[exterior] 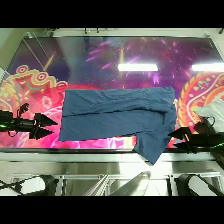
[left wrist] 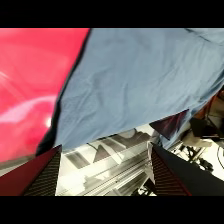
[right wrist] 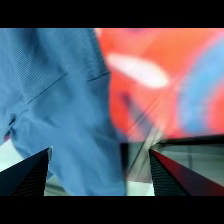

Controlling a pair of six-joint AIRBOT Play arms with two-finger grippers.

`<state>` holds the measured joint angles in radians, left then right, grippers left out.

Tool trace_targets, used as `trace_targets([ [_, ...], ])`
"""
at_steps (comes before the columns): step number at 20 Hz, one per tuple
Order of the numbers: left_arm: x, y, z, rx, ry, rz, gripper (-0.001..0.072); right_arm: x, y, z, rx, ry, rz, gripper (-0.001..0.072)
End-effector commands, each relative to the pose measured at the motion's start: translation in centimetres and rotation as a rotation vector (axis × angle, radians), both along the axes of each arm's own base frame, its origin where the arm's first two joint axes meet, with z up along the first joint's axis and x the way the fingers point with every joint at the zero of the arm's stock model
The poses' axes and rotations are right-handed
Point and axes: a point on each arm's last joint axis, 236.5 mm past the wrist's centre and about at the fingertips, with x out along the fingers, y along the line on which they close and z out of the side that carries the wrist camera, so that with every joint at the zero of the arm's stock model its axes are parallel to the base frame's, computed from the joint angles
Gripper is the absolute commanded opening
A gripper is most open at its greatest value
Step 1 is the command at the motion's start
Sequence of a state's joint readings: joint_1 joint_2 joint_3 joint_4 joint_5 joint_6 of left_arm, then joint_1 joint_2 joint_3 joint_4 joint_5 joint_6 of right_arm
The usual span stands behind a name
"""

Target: Fold the shirts.

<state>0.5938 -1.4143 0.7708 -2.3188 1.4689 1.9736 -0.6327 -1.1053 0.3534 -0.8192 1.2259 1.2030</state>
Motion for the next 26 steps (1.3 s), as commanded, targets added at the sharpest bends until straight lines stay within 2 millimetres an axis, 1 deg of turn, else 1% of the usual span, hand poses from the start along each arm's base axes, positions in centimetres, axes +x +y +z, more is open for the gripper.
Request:
trace_targets([
  [1,0.5,-0.4,0.6,-0.02,-0.044,0.003,0.0581,-0.4,2.0,-1.9,0.005,-0.002,0.052,0.0705],
  [2,0.7,-0.3,0.5,-0.013,-0.052,0.004,0.0581,0.0,3.2,-1.7,0.043,-0.015,0.07,0.0705],
  [3,0.8,-0.2,0.4,-0.006,-0.057,0.005,0.0582,0.4,4.5,-1.5,0.077,-0.041,0.094,0.0687],
  [4,0.9,-0.2,0.3,0.002,-0.064,0.001,0.0582,0.8,5.6,-1.2,0.106,-0.063,0.114,0.0514],
  [5,0.9,-0.3,0.1,0.012,-0.07,-0.012,0.0581,1.0,6.8,-0.9,0.132,-0.078,0.136,0.0265],
  [6,0.8,-0.4,0.1,0.017,-0.081,-0.033,0.0581,0.9,7.7,-0.7,0.148,-0.08,0.155,0.0111],
  [7,0.4,-0.4,-0.3,0.037,-0.071,-0.056,0.0581,0.6,8.6,-0.5,0.16,-0.081,0.186,0.0021],
  [9,-1.1,0.5,-1.5,0.096,-0.029,-0.114,0.0581,-0.1,9.7,-0.4,0.167,-0.075,0.236,0.0021],
  [11,-2.5,2.2,-2.7,0.174,0.04,-0.123,0.0582,-0.3,10.0,-0.4,0.169,-0.074,0.251,0.0021],
  [12,-2.8,2.8,-3.0,0.192,0.064,-0.105,0.0582,-0.3,10.0,-0.4,0.169,-0.074,0.251,0.0021],
  [13,-2.6,2.5,-3.0,0.175,0.058,-0.085,0.0582,-0.3,10.0,-0.4,0.168,-0.074,0.252,0.0021],
  [15,-2.5,1.0,-3.3,0.134,0.036,-0.078,0.0581,-0.3,10.0,-0.4,0.168,-0.074,0.251,0.0021],
  [18,-3.6,-1.3,-5.7,0.163,0.04,-0.119,0.058,-0.3,10.0,-0.4,0.169,-0.074,0.252,0.0021],
  [19,-3.4,-1.8,-6.0,0.169,0.027,-0.121,0.0572,-0.4,10.1,-0.3,0.172,-0.073,0.254,0.0021],
  [20,-2.6,-2.4,-5.6,0.155,-0.005,-0.122,0.0468,-0.4,10.1,-0.2,0.177,-0.072,0.256,0.0021],
  [21,-1.4,-2.9,-4.8,0.129,-0.044,-0.111,0.0336,-0.5,10.2,-0.2,0.182,-0.071,0.26,0.0021],
  [23,0.5,-3.8,-2.5,0.063,-0.11,-0.111,0.0029,-0.9,10.5,0.3,0.204,-0.069,0.277,0.0021],
  [25,0.9,-4.0,-0.3,0.012,-0.131,-0.151,0.0024,-1.6,11.0,1.1,0.247,-0.061,0.298,0.0021],
  [26,1.2,-3.8,1.0,-0.007,-0.145,-0.166,0.0024,-1.9,11.3,2.0,0.274,-0.067,0.31,0.0021],
])
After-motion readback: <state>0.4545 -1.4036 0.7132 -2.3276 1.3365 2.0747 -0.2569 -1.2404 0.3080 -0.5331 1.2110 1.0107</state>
